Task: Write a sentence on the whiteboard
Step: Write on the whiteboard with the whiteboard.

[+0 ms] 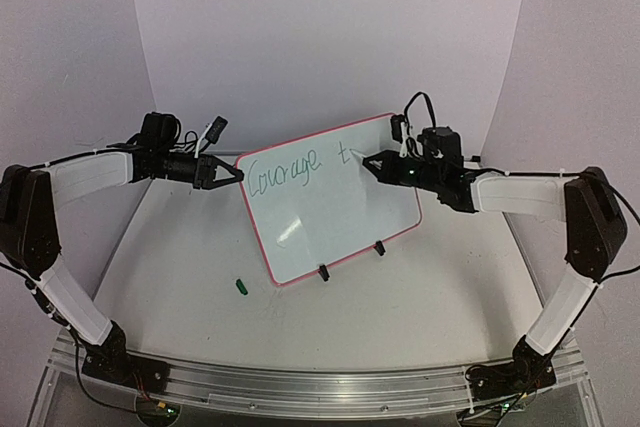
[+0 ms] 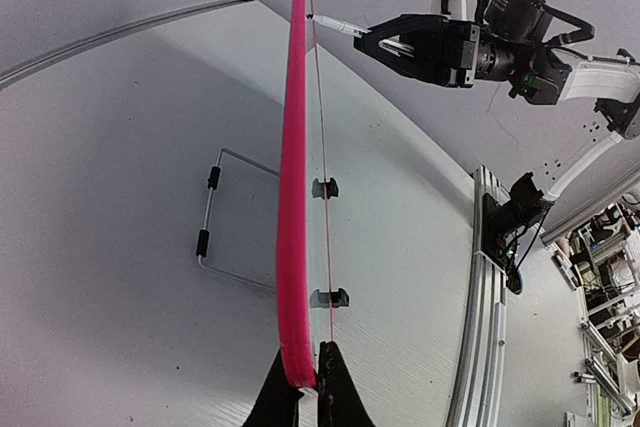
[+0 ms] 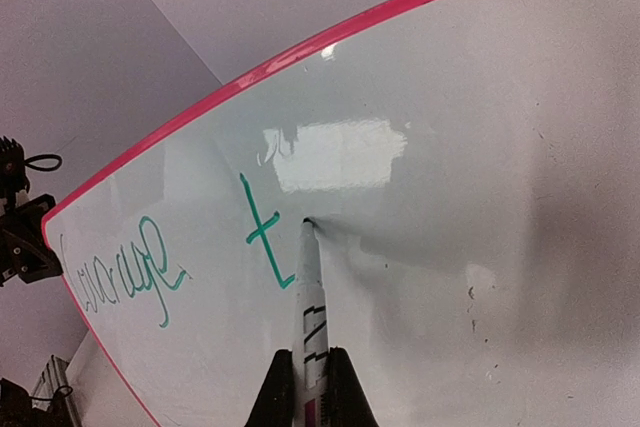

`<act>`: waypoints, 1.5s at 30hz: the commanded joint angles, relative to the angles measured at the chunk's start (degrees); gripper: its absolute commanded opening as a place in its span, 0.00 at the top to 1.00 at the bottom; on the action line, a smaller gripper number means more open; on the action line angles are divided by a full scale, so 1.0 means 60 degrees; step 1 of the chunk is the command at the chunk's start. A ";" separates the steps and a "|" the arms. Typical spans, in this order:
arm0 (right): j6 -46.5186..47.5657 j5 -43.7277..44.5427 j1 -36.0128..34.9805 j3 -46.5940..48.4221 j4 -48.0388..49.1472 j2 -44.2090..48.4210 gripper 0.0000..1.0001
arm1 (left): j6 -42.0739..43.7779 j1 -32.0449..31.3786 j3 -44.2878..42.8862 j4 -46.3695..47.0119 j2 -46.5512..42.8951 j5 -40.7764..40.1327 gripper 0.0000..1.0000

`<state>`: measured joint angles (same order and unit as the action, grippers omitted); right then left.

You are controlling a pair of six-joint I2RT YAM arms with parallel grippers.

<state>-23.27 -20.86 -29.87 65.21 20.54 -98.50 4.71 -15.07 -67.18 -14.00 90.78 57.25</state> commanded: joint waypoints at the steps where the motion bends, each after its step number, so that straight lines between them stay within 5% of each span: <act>1: -0.0020 -0.0148 0.0064 0.0487 0.0370 -0.0184 1.00 | 0.0910 -0.0301 -0.0112 -0.0360 -0.0060 -0.0407 1.00; 22: 0.0153 -0.0041 0.0066 -0.0489 0.0305 0.0289 1.00 | 0.0900 -0.0301 -0.0127 -0.0375 -0.0057 -0.0411 1.00; 45: 0.0202 -0.0148 0.0059 0.0455 0.0312 -0.0249 1.00 | 0.0918 -0.0315 -0.0141 -0.0373 -0.0032 -0.0390 1.00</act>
<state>-22.63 -20.78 -29.76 66.00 21.41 -98.83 4.71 -15.17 -67.18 -14.10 90.78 57.25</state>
